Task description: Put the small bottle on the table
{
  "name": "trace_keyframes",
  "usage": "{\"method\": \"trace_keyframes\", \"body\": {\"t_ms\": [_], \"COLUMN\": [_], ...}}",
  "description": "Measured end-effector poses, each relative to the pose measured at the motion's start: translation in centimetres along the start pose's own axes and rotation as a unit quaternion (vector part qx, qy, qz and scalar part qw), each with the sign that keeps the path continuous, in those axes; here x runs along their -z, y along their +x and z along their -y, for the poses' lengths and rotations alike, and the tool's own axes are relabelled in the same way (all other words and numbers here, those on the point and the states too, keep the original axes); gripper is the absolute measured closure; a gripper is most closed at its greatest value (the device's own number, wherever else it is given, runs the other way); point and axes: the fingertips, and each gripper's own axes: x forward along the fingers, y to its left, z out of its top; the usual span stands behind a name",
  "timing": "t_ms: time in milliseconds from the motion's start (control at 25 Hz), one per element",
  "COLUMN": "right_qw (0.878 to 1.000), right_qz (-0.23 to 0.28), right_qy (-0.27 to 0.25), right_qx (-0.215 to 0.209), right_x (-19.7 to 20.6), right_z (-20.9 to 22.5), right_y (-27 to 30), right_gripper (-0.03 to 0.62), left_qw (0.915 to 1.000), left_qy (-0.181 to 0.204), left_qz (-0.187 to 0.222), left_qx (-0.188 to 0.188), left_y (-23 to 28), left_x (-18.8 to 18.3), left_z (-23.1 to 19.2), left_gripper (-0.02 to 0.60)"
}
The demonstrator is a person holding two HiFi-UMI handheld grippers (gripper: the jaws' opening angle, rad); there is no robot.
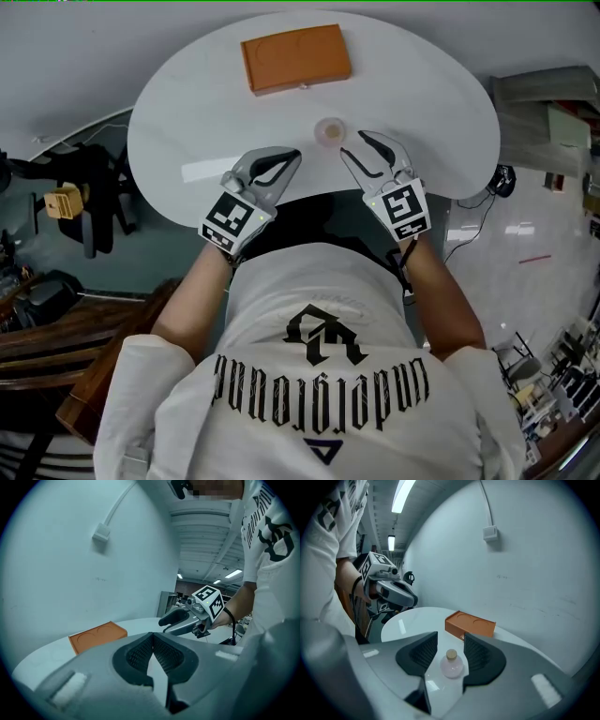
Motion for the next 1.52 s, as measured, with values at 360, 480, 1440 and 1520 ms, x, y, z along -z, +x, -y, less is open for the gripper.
{"method": "trace_keyframes", "body": {"t_ms": [360,480,1440,1520], "right_qw": [0.998,0.995,0.988,0.988], "right_qz": [0.064,0.092,0.150,0.153], "right_qy": [0.003,0.018,0.006,0.007], "right_qx": [0.014,0.022,-0.019,-0.025], "right_x": [-4.8,-6.4,-9.5,-9.7], "right_z": [-0.3,0.0,-1.3,-2.1], "right_y": [-6.6,-9.0,-15.1,-14.7], "right_gripper": [0.534,0.563,0.592,0.592], "left_qw": [0.9982,0.9965,0.9938,0.9942], "left_qy": [0.038,0.059,0.018,0.017], "left_qz": [0.046,0.058,0.093,0.086], "left_qx": [0.000,-0.001,-0.058,-0.063], "left_y": [-2.0,-2.2,-5.4,-6.3], "left_x": [-6.1,-8.0,-11.2,-10.7], "left_z": [3.7,4.3,6.0,5.7], "left_gripper": [0.574,0.574,0.574,0.574]}}
